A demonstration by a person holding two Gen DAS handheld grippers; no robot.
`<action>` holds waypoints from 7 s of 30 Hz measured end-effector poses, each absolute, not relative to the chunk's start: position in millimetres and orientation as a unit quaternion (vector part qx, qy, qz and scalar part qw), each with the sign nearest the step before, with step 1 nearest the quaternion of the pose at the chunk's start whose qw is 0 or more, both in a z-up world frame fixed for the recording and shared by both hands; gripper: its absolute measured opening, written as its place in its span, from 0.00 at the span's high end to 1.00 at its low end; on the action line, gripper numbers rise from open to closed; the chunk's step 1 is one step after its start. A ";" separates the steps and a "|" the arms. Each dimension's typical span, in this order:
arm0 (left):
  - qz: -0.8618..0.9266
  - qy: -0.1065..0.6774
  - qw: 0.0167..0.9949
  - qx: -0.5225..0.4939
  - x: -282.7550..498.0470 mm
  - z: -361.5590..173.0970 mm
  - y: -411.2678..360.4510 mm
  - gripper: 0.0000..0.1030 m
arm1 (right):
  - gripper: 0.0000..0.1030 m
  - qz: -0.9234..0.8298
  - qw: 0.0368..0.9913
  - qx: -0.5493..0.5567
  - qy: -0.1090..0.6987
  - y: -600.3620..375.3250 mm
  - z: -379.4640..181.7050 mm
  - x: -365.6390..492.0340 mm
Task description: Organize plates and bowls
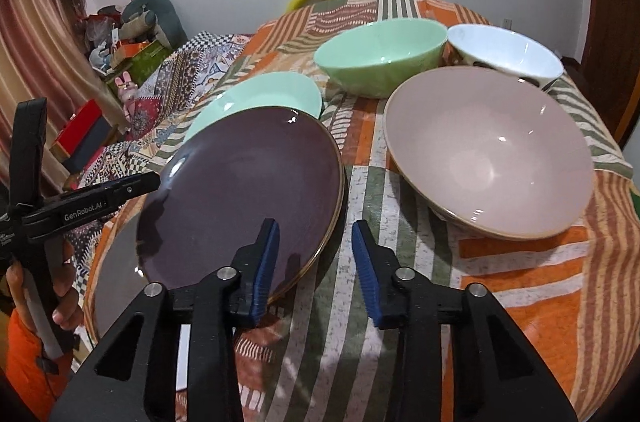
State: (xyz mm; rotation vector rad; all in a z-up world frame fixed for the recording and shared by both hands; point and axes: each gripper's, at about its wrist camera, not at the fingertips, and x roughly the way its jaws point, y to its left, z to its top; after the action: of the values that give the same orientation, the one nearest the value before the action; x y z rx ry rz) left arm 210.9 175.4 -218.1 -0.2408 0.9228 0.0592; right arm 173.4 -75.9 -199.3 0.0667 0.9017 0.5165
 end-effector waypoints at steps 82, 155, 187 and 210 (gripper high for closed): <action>-0.085 0.530 0.842 -0.050 137.4 -206.4 3.8 0.84 | 0.77 0.150 0.876 0.052 0.455 -199.1 -201.1 100.8; 0.079 0.423 0.892 -0.138 56.5 -177.5 167.0 0.17 | 0.29 0.267 0.882 -0.025 0.387 -67.8 -155.2 101.9; 0.045 0.478 0.856 -0.194 81.8 -251.5 203.7 0.75 | 0.76 0.291 0.819 -0.067 0.491 -8.1 -224.1 156.8; 0.039 0.496 0.840 -0.215 88.3 -256.2 202.9 0.80 | 0.81 0.306 0.802 -0.072 0.508 -2.4 -231.0 161.3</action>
State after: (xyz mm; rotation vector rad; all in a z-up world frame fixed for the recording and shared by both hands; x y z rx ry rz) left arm 88.3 202.9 -256.2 -0.4549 1.0488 0.0822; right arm 161.3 -2.4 -231.0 -0.1548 1.0888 0.6558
